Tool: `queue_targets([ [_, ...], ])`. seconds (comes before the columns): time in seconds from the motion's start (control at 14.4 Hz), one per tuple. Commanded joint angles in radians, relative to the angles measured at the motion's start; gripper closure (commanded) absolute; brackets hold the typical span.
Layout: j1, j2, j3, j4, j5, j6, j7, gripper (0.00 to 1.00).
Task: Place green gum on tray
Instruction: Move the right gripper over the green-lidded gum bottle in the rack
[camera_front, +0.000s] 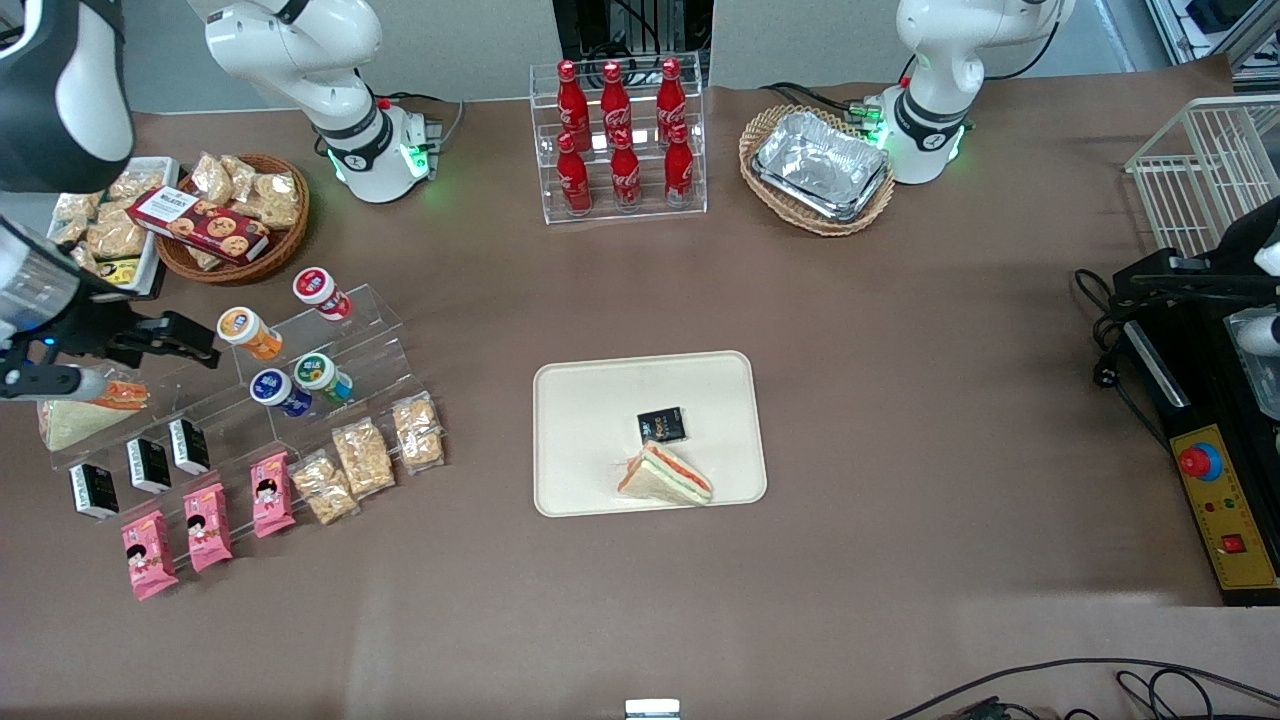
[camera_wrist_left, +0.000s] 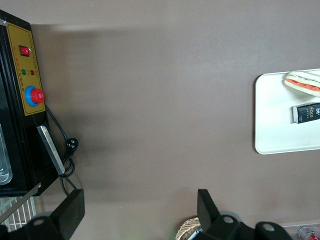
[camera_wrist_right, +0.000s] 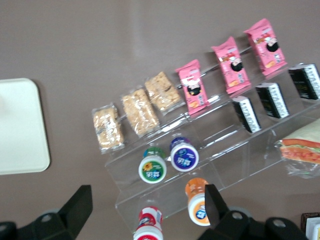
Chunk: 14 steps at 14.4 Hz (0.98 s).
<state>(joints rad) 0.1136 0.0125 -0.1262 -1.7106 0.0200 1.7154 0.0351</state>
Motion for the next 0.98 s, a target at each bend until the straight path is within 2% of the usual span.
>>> queue_targets([
  [0.0,0.053,-0.13,0.002,-0.186,-0.005,0.065,0.003,0.0],
  [0.28,0.055,-0.273,0.005,-0.447,-0.012,0.206,-0.004,0.0],
  [0.49,0.055,-0.264,0.005,-0.486,-0.015,0.231,-0.023,0.0],
  [0.7,0.055,-0.234,0.007,-0.562,-0.05,0.341,-0.029,0.0],
  [0.91,0.052,-0.162,0.004,-0.593,-0.054,0.437,-0.037,0.0],
])
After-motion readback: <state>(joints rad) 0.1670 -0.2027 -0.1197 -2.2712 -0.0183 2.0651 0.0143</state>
